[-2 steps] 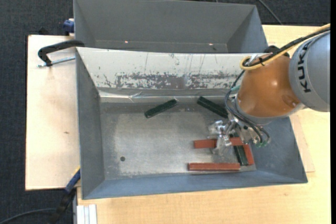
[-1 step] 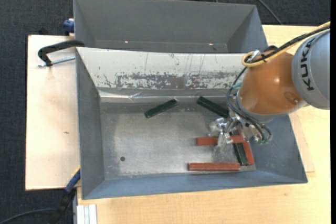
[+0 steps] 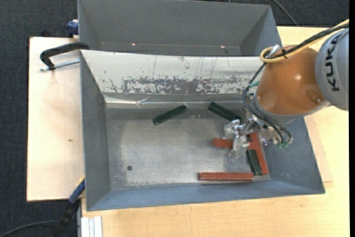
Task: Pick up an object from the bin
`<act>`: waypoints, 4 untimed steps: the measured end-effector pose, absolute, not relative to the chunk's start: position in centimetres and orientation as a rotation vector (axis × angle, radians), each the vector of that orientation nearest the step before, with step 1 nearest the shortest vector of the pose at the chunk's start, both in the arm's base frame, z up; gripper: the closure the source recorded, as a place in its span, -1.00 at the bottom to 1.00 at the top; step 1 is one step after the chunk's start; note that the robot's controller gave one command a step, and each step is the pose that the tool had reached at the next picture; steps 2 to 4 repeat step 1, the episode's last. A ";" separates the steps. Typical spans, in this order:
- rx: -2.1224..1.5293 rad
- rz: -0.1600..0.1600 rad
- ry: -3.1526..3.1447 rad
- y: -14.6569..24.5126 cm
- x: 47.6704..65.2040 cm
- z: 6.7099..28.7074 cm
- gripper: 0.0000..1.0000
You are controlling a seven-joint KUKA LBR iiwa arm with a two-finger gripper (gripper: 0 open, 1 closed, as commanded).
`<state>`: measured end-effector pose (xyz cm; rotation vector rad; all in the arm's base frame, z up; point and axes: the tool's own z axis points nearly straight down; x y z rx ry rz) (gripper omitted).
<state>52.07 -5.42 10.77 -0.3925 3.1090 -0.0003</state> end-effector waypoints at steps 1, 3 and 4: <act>-0.391 -0.001 3.109 -5.3 52.3 13.5 1.00; -0.391 -0.001 3.109 -5.3 52.3 13.5 1.00; -0.391 -0.001 3.109 -5.3 52.3 13.5 1.00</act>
Offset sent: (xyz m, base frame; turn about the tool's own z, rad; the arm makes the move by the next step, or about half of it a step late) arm -0.0001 -0.0001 0.0245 0.0000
